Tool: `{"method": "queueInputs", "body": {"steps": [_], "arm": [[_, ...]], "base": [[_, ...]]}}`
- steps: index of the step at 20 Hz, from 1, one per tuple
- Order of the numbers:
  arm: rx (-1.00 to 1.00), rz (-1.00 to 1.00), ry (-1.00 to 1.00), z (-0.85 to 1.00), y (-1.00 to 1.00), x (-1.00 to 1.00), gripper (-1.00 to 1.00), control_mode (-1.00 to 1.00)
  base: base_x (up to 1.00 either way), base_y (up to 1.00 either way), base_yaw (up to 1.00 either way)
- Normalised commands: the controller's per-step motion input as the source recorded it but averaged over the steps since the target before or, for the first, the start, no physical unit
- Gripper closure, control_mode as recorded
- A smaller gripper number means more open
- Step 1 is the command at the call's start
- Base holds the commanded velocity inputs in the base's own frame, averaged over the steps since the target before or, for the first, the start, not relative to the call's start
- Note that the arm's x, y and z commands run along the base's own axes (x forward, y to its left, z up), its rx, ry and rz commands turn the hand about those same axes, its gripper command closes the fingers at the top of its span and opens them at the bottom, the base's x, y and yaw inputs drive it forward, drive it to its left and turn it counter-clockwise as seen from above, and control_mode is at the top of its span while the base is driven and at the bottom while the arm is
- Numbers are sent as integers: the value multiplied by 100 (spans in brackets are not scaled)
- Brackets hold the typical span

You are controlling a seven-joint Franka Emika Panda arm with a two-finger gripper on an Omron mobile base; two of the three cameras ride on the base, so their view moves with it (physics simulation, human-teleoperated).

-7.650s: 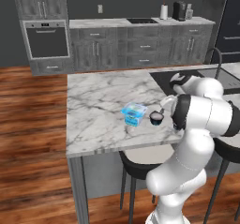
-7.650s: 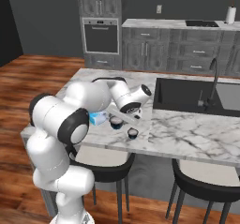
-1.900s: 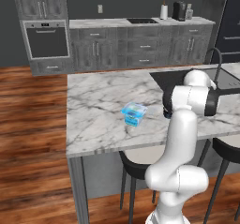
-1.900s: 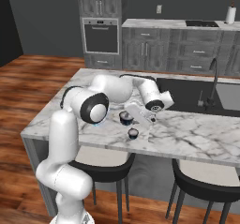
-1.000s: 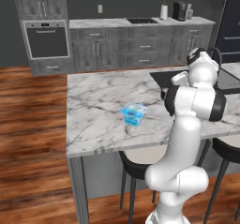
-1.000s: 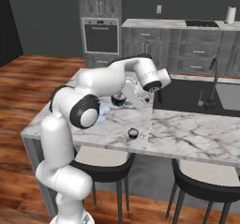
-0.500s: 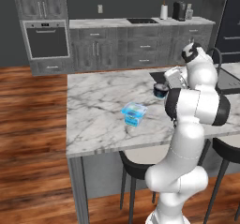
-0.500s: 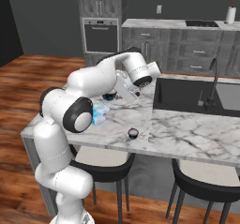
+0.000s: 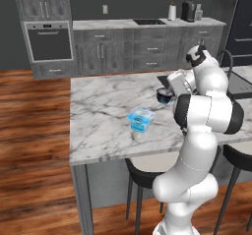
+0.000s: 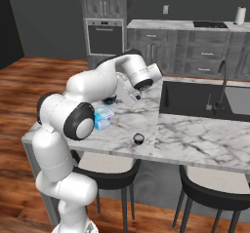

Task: Stack the yogurt containers by placing the smaller containers on top of the larger containers.

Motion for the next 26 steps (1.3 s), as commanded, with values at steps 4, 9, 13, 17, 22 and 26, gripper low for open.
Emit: {"method": "queueInputs", "body": {"steps": [4, 9, 13, 17, 22, 26], "arm": [[0, 0, 10, 0, 13, 0, 100, -100], [-2, 0, 10, 0, 32, 0, 100, -100], [-1, 0, 7, 0, 24, 0, 100, -100], [0, 0, 0, -12, 9, 0, 100, -100], [0, 0, -1, -27, 2, 0, 100, -100], [0, -1, -3, -23, 9, 0, 100, -100]], "base": [[0, 0, 0], [0, 0, 0], [0, 0, 0], [0, 0, 0], [0, 0, 0], [0, 0, 0]]}}
